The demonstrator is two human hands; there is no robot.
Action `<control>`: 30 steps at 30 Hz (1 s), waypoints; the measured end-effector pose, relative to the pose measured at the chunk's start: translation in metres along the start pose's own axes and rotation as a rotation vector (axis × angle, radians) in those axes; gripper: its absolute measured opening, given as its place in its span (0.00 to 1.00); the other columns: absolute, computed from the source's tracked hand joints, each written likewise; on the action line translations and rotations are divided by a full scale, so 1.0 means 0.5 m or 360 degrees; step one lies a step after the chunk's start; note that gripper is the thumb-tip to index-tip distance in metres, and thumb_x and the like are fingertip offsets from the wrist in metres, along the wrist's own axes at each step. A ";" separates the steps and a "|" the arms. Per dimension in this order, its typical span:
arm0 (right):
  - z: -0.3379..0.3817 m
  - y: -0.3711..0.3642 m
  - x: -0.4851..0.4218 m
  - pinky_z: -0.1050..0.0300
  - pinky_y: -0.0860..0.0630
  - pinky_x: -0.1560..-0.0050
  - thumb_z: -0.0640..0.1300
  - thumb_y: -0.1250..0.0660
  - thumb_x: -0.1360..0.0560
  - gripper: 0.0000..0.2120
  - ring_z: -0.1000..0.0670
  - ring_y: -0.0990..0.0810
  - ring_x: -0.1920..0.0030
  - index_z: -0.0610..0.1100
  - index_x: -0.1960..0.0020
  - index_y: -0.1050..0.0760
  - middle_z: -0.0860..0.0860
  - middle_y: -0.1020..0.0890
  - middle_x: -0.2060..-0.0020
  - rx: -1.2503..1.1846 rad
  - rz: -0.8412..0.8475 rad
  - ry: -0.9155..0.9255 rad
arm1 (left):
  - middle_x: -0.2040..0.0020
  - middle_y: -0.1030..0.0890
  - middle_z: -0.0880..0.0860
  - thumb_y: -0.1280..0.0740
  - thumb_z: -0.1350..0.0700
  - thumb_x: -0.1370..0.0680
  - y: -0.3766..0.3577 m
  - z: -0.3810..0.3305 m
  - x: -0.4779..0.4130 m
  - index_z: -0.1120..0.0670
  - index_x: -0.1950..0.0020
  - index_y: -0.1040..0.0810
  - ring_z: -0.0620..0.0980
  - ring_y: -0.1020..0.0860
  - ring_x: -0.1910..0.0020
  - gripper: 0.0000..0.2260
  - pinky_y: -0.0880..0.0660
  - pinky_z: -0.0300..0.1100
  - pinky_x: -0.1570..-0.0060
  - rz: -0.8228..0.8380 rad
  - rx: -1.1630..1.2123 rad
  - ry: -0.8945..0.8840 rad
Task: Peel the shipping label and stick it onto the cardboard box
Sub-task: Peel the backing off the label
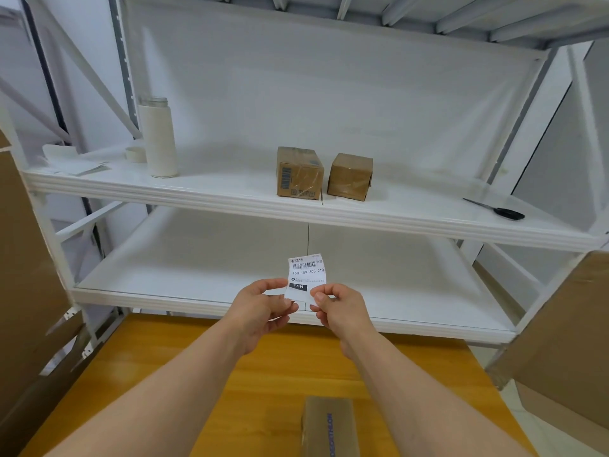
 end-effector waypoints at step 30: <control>0.035 -0.021 0.001 0.52 0.20 0.44 0.39 0.30 0.24 0.07 0.51 0.17 0.49 0.46 0.48 0.16 0.51 0.14 0.52 0.0478 0.0237 0.0343 | 0.48 0.15 0.60 0.29 0.69 0.26 -0.007 -0.007 -0.010 0.54 0.39 0.23 0.55 0.14 0.52 0.19 0.18 0.49 0.49 -0.0004 -0.0315 -0.0098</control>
Point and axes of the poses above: each hand's wrist, its own x-axis away from the middle knuckle, its own y-axis out of the back of the hand, z = x × y, the point moved 7 cm from there along -x, towards the middle knuckle
